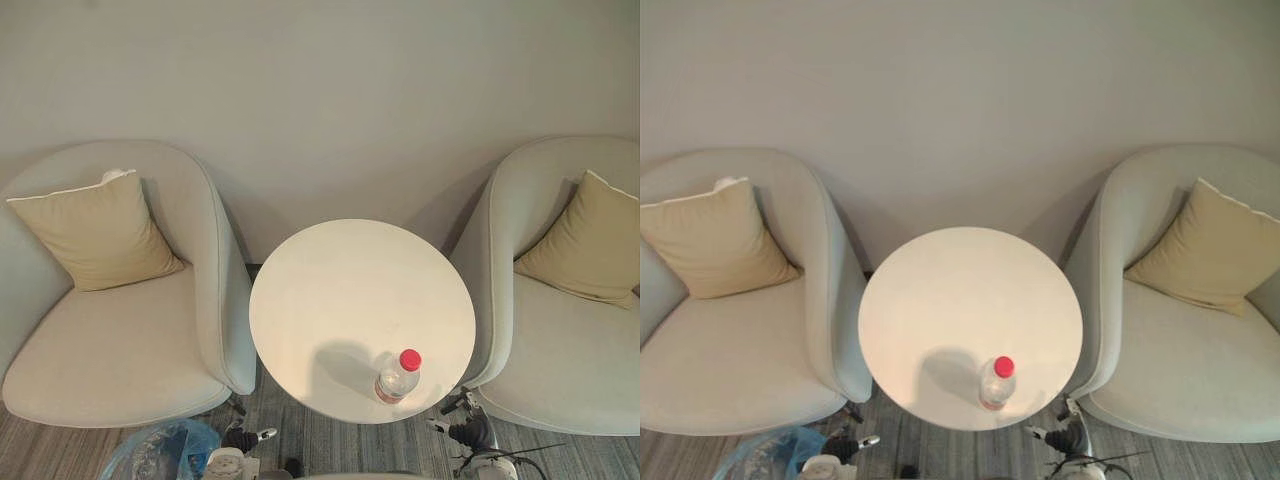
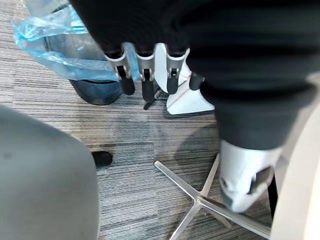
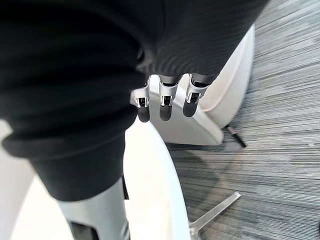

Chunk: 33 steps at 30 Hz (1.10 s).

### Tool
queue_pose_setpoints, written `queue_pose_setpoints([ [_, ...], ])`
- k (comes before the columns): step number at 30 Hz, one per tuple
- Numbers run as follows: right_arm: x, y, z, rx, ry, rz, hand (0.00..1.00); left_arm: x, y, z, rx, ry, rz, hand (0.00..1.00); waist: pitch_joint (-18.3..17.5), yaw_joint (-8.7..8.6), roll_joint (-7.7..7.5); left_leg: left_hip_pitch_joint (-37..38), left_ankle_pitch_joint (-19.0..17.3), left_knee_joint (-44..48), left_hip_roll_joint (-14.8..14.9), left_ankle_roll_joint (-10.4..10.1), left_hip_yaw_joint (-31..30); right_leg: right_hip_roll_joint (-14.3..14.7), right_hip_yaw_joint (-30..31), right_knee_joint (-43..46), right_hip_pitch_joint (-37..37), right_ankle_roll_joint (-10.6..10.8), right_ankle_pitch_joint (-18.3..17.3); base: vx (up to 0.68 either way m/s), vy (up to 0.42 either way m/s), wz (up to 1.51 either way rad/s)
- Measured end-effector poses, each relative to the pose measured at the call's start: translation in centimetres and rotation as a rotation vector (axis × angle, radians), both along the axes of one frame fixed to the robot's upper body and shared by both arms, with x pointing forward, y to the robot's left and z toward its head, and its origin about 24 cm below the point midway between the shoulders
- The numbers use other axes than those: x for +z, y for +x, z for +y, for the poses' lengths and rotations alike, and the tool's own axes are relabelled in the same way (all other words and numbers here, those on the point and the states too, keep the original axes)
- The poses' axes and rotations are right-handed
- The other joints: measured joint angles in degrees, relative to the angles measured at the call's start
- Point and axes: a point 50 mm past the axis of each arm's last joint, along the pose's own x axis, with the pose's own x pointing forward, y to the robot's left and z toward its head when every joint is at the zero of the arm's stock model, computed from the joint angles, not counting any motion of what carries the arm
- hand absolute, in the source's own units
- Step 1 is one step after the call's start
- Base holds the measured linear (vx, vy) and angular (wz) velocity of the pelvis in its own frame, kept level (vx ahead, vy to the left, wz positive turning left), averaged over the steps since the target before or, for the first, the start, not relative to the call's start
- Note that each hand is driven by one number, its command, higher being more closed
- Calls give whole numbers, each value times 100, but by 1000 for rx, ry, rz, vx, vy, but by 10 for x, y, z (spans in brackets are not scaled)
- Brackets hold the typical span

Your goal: Gather rubbish on tea table into small bin, then transfer packed bag to large trash can.

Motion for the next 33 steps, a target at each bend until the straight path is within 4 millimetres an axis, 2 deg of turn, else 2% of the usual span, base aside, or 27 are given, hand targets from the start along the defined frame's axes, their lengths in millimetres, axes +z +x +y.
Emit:
queue_pose_setpoints([
  [10,35,11,22,214,-79,-168,0,1,0,-5,-65,4,-16,0,4,-19,39,50,0,0,7,0,39,10,35,-85,61,1,50,-8,-4,-2],
  [20,39,14,27,362,-141,-179,0,2,3,-14,-156,7,-37,0,31,-23,171,56,0,8,-33,1,-49,6,-39,-191,155,6,64,-6,-7,3],
  [33,44,38,35,406,-164,-243,0,7,11,-22,-197,-1,-80,0,353,-76,394,41,5,9,-75,8,-214,-21,-197,-214,212,12,56,-7,-12,4],
])
